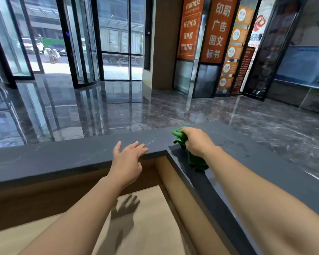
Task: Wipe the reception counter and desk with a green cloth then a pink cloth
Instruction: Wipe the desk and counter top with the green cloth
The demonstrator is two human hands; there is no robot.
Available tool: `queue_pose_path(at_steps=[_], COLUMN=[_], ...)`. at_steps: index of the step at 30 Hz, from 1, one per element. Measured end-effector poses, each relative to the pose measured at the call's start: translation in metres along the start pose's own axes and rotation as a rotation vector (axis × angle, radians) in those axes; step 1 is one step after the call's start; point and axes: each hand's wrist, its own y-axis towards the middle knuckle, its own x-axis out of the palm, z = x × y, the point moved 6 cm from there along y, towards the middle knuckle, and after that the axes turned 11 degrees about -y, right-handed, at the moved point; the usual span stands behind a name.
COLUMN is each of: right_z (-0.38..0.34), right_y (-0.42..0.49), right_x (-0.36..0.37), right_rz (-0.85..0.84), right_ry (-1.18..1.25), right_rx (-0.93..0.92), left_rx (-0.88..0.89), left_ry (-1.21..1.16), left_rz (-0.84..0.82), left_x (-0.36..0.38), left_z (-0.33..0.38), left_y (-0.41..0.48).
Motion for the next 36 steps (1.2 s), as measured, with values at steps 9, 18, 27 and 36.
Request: queue_pose_path(at_steps=[9, 18, 27, 36], right_z=[0.014, 0.029, 0.024, 0.012], right_y=[0.026, 0.020, 0.022, 0.048], right_x=[0.048, 0.080, 0.087, 0.092], right_rz=[-0.152, -0.283, -0.284, -0.259], right_ry=[-0.092, -0.102, -0.050, -0.032], right_rx=[-0.412, -0.624, -0.590, -0.643], left_rx=[-0.295, -0.391, -0.359, -0.322], left_ry=[0.012, -0.008, -0.021, -0.010], left_rz=[0.103, 0.143, 0.122, 0.105], left_x=[0.048, 0.083, 0.082, 0.086], left_z=[0.020, 0.067, 0.084, 0.090], left_y=[-0.011, -0.022, -0.009, 0.002])
